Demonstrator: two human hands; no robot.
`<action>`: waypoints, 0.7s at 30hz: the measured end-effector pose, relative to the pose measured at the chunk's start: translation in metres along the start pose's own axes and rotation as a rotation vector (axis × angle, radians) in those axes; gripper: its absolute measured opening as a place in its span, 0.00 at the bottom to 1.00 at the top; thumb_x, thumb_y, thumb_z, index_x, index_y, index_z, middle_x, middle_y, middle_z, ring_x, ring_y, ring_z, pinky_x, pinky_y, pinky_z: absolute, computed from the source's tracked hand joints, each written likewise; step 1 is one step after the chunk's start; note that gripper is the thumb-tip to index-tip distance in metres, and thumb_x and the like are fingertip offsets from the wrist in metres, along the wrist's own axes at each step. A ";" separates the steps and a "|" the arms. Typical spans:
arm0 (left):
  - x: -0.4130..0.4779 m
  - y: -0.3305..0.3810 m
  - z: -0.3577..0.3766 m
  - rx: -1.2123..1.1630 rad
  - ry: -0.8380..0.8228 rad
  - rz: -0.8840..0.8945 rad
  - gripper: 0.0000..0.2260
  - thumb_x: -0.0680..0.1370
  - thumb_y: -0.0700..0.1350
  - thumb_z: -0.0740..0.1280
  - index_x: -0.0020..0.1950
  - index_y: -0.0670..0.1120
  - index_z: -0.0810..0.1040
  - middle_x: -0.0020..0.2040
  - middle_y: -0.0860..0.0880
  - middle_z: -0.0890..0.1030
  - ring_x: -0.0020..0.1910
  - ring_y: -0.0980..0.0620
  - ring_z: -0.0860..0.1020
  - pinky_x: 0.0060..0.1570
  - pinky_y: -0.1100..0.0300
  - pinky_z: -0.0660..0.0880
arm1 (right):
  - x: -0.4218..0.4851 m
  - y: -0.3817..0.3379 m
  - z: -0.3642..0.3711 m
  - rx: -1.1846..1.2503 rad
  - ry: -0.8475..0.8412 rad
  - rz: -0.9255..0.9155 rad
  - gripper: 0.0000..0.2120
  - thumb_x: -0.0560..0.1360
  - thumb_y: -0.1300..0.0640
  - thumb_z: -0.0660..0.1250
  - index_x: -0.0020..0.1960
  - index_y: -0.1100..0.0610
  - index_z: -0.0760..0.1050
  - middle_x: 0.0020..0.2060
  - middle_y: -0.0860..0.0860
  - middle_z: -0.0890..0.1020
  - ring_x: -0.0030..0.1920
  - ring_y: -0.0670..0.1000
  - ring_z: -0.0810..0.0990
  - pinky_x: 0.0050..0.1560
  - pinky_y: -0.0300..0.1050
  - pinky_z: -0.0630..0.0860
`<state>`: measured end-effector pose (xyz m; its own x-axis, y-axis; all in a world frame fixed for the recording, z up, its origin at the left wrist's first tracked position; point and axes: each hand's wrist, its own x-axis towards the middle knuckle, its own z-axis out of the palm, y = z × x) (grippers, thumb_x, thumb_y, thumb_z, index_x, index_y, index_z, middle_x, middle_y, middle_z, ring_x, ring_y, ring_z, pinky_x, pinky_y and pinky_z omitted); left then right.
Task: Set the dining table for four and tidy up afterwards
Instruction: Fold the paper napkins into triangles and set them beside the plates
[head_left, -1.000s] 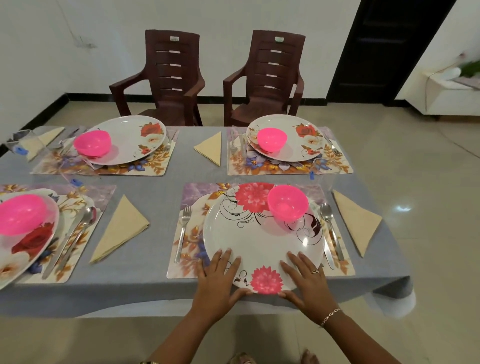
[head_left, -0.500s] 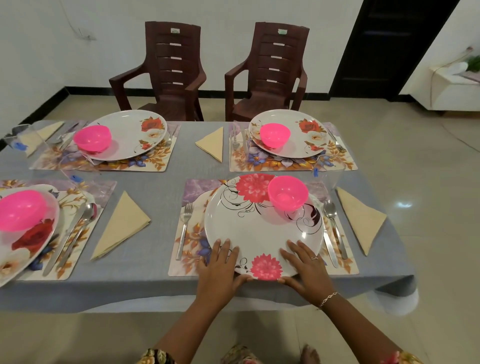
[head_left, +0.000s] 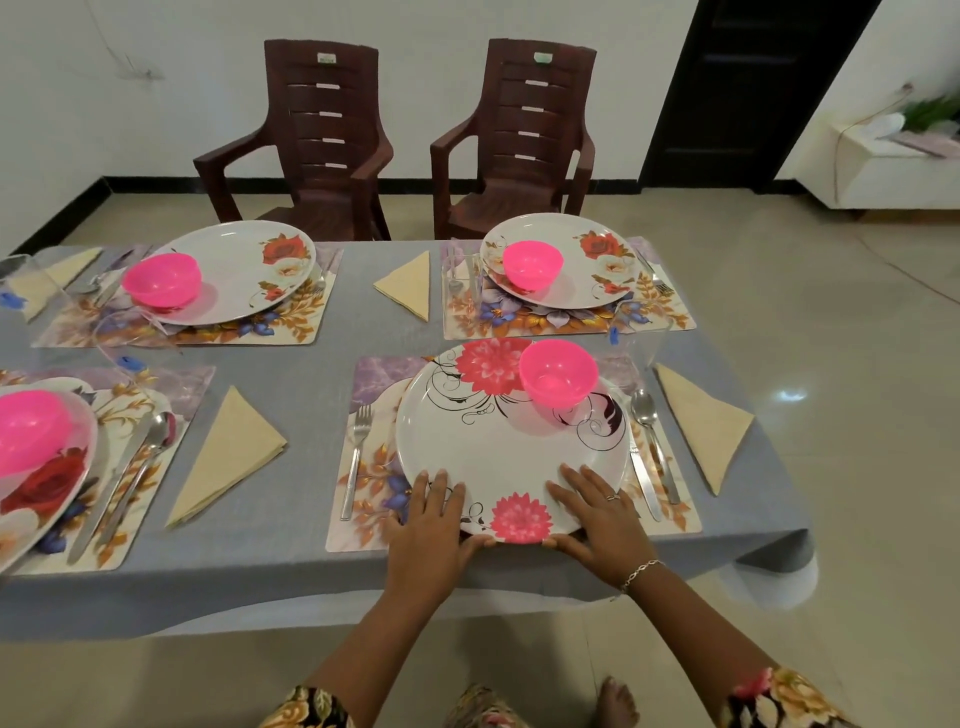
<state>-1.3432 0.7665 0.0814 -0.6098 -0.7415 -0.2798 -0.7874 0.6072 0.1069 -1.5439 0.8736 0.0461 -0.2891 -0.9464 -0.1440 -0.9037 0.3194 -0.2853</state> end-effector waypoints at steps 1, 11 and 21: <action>0.000 0.000 0.000 0.004 -0.001 -0.001 0.32 0.78 0.64 0.50 0.77 0.52 0.47 0.78 0.49 0.44 0.77 0.47 0.43 0.71 0.47 0.56 | 0.000 -0.001 -0.001 -0.016 -0.012 0.007 0.56 0.55 0.19 0.28 0.74 0.47 0.54 0.76 0.48 0.50 0.76 0.52 0.46 0.72 0.58 0.49; 0.001 -0.001 0.000 -0.004 0.007 -0.009 0.32 0.78 0.64 0.51 0.77 0.51 0.48 0.78 0.49 0.45 0.77 0.48 0.43 0.71 0.46 0.57 | 0.001 -0.003 0.001 0.036 0.015 -0.006 0.54 0.58 0.19 0.32 0.74 0.47 0.57 0.75 0.48 0.54 0.76 0.53 0.49 0.71 0.60 0.50; 0.004 0.001 0.000 0.023 0.151 0.021 0.35 0.62 0.63 0.74 0.64 0.46 0.77 0.66 0.41 0.74 0.64 0.40 0.74 0.47 0.41 0.77 | 0.002 -0.005 -0.007 -0.052 -0.027 -0.013 0.40 0.69 0.25 0.40 0.67 0.48 0.70 0.67 0.52 0.72 0.67 0.57 0.71 0.56 0.63 0.71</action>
<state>-1.3464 0.7640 0.0802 -0.6345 -0.7618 -0.1306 -0.7728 0.6284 0.0888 -1.5426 0.8694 0.0538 -0.2690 -0.9487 -0.1662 -0.9229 0.3033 -0.2375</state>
